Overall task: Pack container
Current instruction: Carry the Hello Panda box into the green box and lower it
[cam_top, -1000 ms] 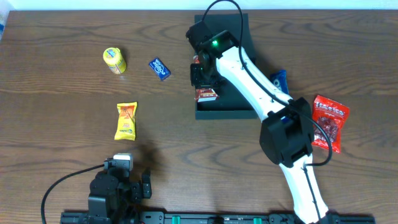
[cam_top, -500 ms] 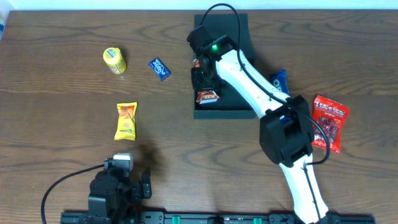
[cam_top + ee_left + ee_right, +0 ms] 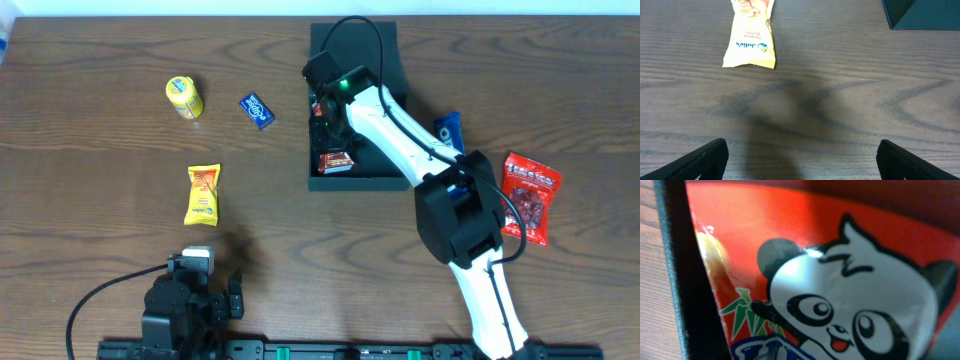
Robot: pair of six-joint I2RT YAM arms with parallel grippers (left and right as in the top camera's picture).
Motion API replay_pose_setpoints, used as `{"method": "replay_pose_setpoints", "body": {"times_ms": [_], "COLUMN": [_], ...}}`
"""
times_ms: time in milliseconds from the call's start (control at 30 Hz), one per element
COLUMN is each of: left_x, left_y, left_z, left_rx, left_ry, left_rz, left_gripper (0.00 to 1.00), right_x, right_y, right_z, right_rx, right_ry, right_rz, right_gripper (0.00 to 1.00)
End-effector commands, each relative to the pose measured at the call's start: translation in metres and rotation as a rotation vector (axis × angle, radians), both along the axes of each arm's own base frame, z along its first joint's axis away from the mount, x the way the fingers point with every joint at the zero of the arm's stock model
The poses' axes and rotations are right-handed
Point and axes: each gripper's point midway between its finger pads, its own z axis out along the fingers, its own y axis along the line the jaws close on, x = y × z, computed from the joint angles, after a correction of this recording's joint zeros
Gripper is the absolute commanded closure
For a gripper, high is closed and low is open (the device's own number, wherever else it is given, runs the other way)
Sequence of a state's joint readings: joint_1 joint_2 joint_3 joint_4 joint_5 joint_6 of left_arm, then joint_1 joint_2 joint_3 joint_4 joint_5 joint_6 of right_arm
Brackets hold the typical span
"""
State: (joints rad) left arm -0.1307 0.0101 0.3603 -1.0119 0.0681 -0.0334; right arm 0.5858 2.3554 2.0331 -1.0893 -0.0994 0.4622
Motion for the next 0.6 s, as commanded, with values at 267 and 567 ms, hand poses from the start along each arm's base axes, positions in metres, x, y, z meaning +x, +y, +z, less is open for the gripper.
{"method": "replay_pose_setpoints", "body": {"times_ms": [267, 567], "left_x": [-0.004, -0.004], "left_y": [0.003, 0.003], "left_z": [-0.015, -0.015], "left_rx": [0.004, 0.004], "left_ry": [0.047, 0.047], "left_rz": [0.020, 0.020], "left_gripper": [0.05, 0.05], "right_x": [0.000, 0.007], "right_y": [0.002, -0.004], "right_z": [-0.001, 0.022], "right_rx": [0.012, 0.035], "right_ry": [0.006, -0.033], "right_rz": [0.003, -0.009], "right_gripper": [0.41, 0.12]}}
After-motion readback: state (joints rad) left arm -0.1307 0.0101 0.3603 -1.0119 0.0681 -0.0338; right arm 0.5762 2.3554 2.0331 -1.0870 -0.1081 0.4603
